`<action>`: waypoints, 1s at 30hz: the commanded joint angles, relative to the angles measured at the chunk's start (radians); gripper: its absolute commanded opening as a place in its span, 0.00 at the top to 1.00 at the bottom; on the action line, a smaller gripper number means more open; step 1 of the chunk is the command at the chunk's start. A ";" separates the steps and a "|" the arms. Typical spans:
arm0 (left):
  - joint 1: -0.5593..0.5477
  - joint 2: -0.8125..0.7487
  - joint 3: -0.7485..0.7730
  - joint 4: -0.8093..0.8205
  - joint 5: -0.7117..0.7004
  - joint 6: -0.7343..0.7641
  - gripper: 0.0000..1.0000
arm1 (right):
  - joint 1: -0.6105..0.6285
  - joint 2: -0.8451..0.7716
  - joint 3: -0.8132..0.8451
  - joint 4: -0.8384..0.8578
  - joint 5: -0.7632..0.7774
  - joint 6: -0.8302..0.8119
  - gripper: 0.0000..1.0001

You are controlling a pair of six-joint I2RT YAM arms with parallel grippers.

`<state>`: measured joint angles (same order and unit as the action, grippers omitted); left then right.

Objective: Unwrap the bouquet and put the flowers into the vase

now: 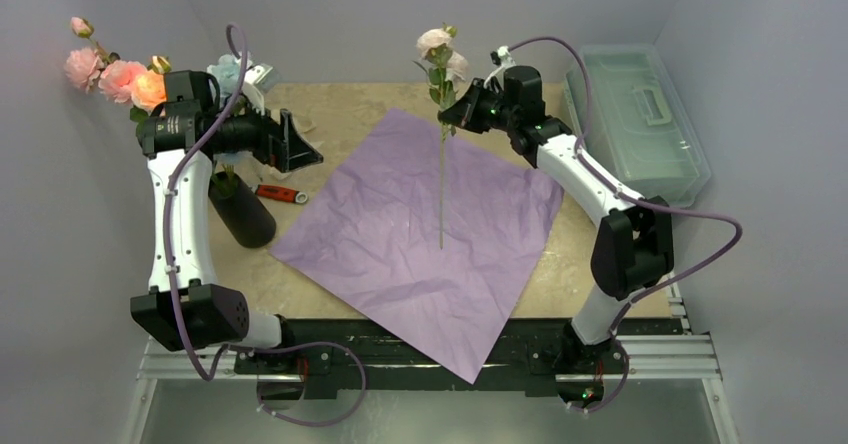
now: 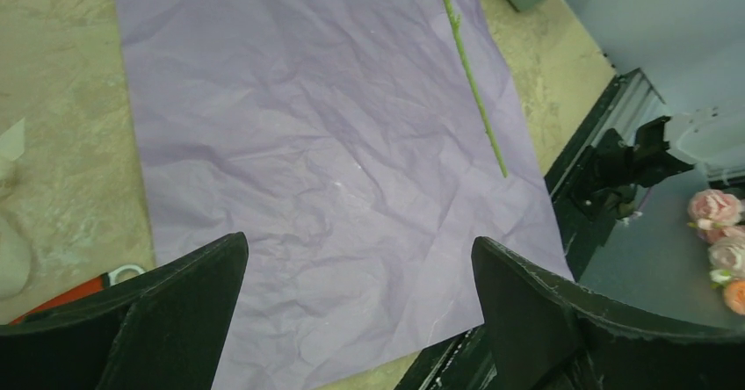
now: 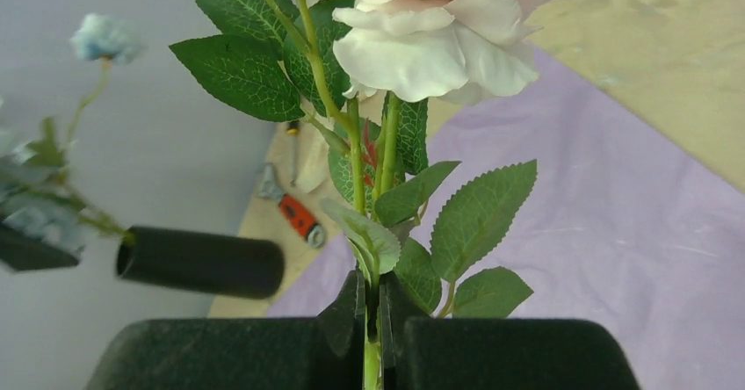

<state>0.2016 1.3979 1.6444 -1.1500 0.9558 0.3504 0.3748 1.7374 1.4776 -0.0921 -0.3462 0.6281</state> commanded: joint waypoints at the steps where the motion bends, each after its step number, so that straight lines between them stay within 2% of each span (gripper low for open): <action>1: -0.004 0.003 0.035 0.087 0.210 -0.143 0.00 | 0.042 -0.095 -0.052 0.208 -0.190 0.061 1.00; 5: -0.006 -0.063 -0.059 0.372 0.273 -0.402 0.02 | 0.100 -0.156 -0.109 0.351 -0.278 0.084 1.00; 9: -0.011 -0.152 -0.193 0.746 0.287 -0.706 0.04 | 0.164 -0.190 -0.130 0.408 -0.341 0.083 1.00; 11: -0.017 -0.178 -0.239 0.867 0.283 -0.812 0.06 | 0.206 -0.203 -0.127 0.409 -0.335 0.077 1.00; 25: -0.236 -0.191 -0.255 0.869 0.075 -0.853 0.29 | 0.349 -0.233 -0.091 0.364 -0.303 0.018 1.00; 30: -0.267 -0.188 -0.267 0.876 0.023 -0.890 0.40 | 0.375 -0.245 -0.086 0.347 -0.287 -0.012 1.00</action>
<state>-0.0517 1.2209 1.3926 -0.3164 1.0405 -0.4889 0.7311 1.5528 1.3514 0.2428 -0.6456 0.6628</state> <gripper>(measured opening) 0.636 0.026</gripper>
